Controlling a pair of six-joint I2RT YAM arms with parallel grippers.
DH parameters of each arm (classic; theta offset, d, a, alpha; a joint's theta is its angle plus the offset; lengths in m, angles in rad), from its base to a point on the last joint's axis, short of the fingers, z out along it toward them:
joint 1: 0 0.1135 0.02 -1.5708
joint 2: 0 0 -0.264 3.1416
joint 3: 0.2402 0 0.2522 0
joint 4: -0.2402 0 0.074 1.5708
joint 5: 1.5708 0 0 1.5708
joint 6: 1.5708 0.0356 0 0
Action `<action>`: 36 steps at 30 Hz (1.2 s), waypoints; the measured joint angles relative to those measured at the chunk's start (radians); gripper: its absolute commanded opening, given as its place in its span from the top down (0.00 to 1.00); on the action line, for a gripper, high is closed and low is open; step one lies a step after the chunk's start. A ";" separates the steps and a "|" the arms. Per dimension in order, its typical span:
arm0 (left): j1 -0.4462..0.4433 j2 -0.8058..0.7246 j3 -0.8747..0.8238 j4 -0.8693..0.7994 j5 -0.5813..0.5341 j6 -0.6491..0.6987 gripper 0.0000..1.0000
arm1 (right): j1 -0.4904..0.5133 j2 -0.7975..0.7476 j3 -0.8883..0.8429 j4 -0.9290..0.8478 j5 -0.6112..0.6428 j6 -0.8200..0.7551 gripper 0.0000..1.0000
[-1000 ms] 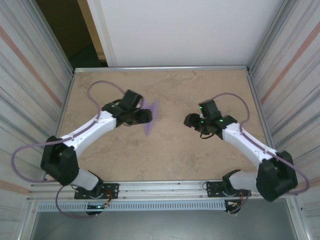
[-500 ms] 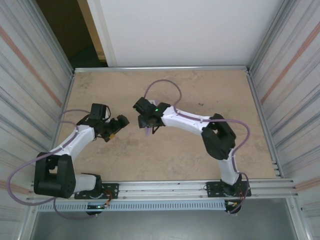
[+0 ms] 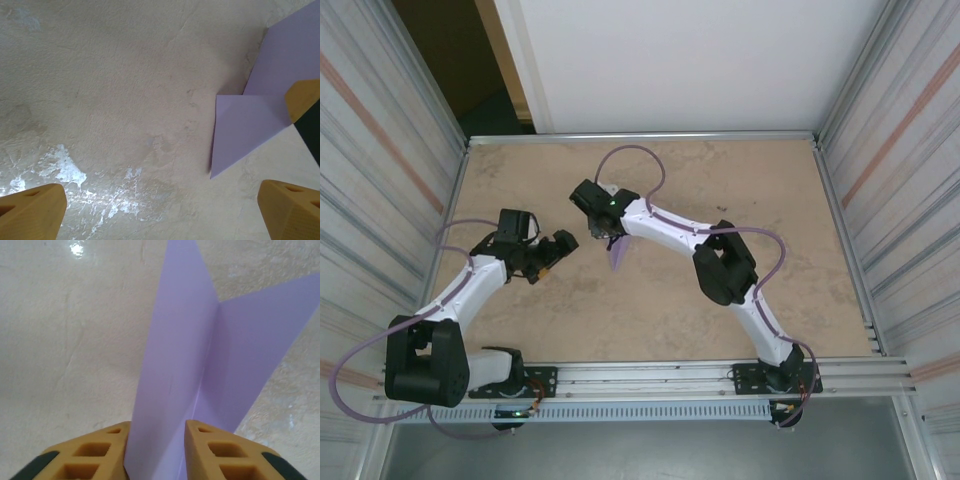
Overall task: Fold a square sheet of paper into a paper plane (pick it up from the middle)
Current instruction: Move the paper to the center of the table.
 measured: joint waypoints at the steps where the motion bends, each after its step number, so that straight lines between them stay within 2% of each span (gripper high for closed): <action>1: 0.000 0.000 0.000 0.003 0.004 0.000 0.01 | -0.006 0.000 0.001 -0.006 -0.001 0.004 0.89; 6: 0.000 0.002 0.000 0.025 0.038 0.000 0.01 | -0.032 -0.005 -0.008 -0.007 -0.010 0.014 0.93; 8: 0.000 0.006 0.000 0.043 0.060 -0.001 0.02 | -0.043 -0.038 -0.064 0.032 -0.032 0.015 0.93; 14: -0.029 0.026 0.000 0.101 0.108 -0.001 0.02 | -0.101 -0.268 -0.409 0.236 -0.183 0.042 0.92; 23: -0.184 0.111 0.014 0.198 0.132 -0.014 0.06 | -0.196 -0.576 -0.808 0.530 -0.344 0.093 0.92; 26: -0.245 0.151 0.023 0.251 0.139 -0.035 0.12 | -0.212 -0.658 -0.940 0.602 -0.370 0.120 0.92; 30: -0.323 0.203 0.032 0.327 0.144 -0.072 0.26 | -0.235 -0.735 -1.082 0.664 -0.378 0.155 0.92; 34: -0.387 0.249 0.035 0.410 0.151 -0.116 0.35 | -0.247 -0.791 -1.182 0.697 -0.375 0.196 0.91; 36: -0.418 0.274 0.038 0.452 0.151 -0.139 0.43 | -0.248 -0.820 -1.227 0.718 -0.372 0.214 0.90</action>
